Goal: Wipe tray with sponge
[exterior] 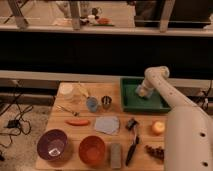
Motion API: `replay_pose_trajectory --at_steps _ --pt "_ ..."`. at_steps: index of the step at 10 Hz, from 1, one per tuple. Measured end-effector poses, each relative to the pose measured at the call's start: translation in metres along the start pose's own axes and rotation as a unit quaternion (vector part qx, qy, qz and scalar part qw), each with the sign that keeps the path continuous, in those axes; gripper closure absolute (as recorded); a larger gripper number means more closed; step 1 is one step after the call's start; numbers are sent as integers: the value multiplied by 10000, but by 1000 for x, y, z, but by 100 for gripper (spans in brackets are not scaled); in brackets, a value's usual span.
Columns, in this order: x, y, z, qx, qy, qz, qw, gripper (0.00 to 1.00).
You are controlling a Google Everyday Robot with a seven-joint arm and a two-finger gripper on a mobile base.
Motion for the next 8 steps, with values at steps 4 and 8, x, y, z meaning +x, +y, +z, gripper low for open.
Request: replay_pose_trajectory --at_steps 4,8 --pt "-52 3 7 -63 -315 -386 9987 100" --pt "-30 18 -19 -78 -371 -410 9984 100"
